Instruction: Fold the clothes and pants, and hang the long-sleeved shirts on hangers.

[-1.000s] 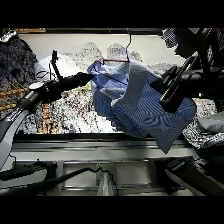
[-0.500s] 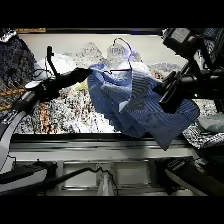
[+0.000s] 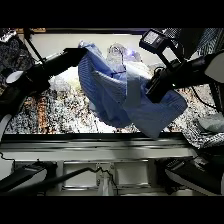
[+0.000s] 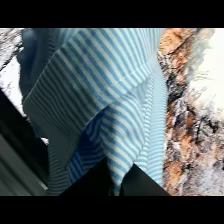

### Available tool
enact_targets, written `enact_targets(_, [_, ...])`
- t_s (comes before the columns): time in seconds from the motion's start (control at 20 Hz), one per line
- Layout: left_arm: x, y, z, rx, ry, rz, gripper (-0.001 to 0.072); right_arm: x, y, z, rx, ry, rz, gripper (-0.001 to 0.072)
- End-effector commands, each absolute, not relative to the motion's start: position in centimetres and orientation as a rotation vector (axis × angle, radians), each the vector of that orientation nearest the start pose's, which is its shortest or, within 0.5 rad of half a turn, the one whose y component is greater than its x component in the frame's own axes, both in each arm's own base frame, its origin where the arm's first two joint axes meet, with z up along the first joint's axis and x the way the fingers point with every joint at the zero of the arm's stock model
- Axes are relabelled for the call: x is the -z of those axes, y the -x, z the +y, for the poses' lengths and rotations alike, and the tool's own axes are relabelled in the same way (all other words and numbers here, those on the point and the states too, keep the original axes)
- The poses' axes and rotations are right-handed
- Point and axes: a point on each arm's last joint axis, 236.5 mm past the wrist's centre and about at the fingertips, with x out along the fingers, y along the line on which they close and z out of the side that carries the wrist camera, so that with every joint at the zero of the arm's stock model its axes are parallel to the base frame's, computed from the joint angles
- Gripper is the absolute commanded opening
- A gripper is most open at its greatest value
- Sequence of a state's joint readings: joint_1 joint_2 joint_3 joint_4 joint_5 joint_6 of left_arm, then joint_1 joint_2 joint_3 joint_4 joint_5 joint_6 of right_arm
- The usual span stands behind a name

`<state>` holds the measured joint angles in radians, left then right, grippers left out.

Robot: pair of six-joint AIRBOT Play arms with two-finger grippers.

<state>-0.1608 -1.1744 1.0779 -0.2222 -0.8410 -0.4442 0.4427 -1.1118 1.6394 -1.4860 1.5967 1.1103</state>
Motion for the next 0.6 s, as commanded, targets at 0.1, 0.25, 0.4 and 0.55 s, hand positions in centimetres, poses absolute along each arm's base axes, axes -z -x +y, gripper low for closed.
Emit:
enact_targets(0.1, [-24.3, -37.4, -25.9, 1.055, 0.409, 0.343, 0.0014, -25.2, -36.5, 12.9, -0.395, 0.513, 0.754, 0.0025])
enact_targets(0.25, [-18.7, -34.0, -28.5, 1.123, 0.31, 0.548, 0.0485, -29.8, -38.2, 10.6, -0.28, 0.376, 0.614, 0.0025])
enact_targets(0.4, [-16.5, -30.1, -31.7, 1.233, 0.296, 0.634, 0.0627, -32.5, -37.9, 9.6, -0.251, 0.355, 0.55, 0.0025])
enact_targets(0.55, [-15.6, -27.8, -33.8, 1.283, 0.282, 0.665, 0.0623, -34.2, -37.7, 9.6, -0.253, 0.343, 0.506, 0.0026])
